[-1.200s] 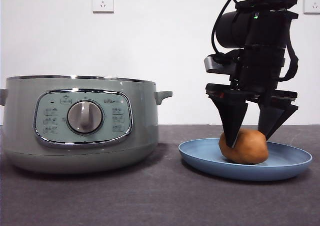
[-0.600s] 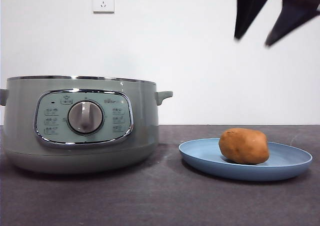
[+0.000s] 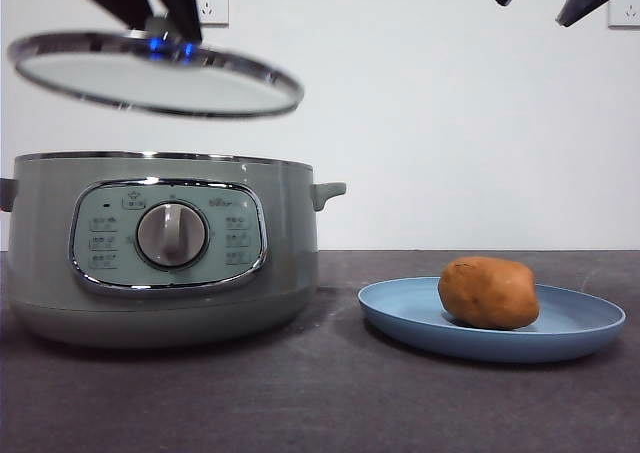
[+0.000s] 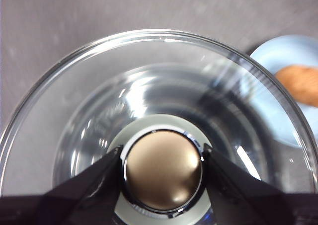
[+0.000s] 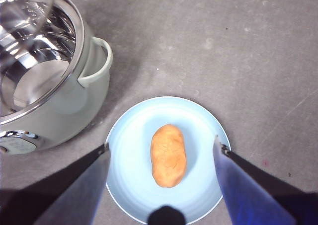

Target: Take the potato out from the steamer,put the potato on the plate,close the lid

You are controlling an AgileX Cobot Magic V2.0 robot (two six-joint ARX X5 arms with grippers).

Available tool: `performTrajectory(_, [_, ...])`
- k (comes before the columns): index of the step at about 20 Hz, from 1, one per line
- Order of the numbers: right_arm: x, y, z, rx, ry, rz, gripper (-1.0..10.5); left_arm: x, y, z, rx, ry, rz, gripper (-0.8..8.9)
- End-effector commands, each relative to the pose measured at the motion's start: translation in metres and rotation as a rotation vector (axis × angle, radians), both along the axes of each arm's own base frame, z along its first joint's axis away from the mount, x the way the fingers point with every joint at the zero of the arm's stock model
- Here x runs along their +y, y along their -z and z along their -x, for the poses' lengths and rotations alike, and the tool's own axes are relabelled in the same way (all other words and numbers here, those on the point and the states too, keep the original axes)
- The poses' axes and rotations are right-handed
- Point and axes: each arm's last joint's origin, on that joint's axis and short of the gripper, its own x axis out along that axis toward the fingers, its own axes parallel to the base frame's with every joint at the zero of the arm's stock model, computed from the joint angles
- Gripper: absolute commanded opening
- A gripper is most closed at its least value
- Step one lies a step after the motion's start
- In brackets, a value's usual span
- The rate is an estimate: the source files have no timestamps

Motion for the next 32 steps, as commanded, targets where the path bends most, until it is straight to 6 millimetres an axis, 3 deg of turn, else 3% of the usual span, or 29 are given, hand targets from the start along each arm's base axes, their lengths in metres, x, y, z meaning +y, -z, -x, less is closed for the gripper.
performTrajectory(1, [-0.001, 0.0, -0.001, 0.002, 0.014, -0.006, 3.5, 0.004, 0.006, -0.006, -0.021, 0.034, 0.079, -0.08])
performTrajectory(11, [-0.001, 0.001, 0.0, 0.012, 0.023, -0.01, 3.5, 0.008, 0.042, -0.014, 0.018, 0.021, 0.11, -0.08])
performTrajectory(19, [-0.001, 0.001, 0.0, 0.012, 0.023, -0.01, 3.5, 0.005, 0.045, -0.014, 0.019, 0.027, 0.111, -0.08])
performTrajectory(25, [-0.001, 0.001, 0.0, 0.012, 0.023, -0.01, 3.5, -0.004, 0.067, -0.009, 0.047, 0.017, 0.048, -0.08])
performTrajectory(32, [-0.001, 0.001, -0.001, 0.011, 0.023, -0.01, 3.5, -0.011, 0.072, 0.0, 0.132, 0.031, 0.041, -0.08])
